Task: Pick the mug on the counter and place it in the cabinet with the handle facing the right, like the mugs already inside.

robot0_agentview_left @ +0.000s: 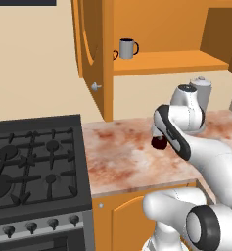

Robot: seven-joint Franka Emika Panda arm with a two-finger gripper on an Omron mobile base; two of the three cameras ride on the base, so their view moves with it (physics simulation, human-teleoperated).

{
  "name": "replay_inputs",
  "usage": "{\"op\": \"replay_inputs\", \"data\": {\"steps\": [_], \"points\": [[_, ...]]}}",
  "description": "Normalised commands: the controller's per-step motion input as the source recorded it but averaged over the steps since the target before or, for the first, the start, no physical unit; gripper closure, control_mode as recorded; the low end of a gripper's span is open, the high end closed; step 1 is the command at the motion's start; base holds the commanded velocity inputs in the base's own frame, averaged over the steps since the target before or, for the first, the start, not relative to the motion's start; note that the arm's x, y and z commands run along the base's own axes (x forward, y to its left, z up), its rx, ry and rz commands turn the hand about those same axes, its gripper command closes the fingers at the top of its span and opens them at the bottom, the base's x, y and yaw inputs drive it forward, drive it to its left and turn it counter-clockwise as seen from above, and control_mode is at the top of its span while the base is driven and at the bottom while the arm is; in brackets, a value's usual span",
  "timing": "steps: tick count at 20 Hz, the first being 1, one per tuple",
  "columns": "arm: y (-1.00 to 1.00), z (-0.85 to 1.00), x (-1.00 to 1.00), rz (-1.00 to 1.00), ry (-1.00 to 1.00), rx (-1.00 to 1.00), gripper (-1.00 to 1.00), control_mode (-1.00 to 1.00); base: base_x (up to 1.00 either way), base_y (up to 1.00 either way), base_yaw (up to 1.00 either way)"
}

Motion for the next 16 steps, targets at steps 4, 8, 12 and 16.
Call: {"op": "replay_inputs", "data": {"steps": [4,8,12,16], "points": [[-0.33,-0.47,0.20,-0.01,0.05,0.00,-1.00,-1.00,0.00,0.00,0.00],[-0.27,-0.47,0.28,-0.01,0.03,-0.04,-1.00,-1.00,0.00,0.00,0.00],[-0.19,-0.48,0.34,0.00,0.00,-0.02,-1.00,-1.00,0.00,0.00,0.00],[-0.20,-0.40,0.14,-0.04,-0.12,0.00,-1.00,-1.00,0.00,0.00,0.00]]}}
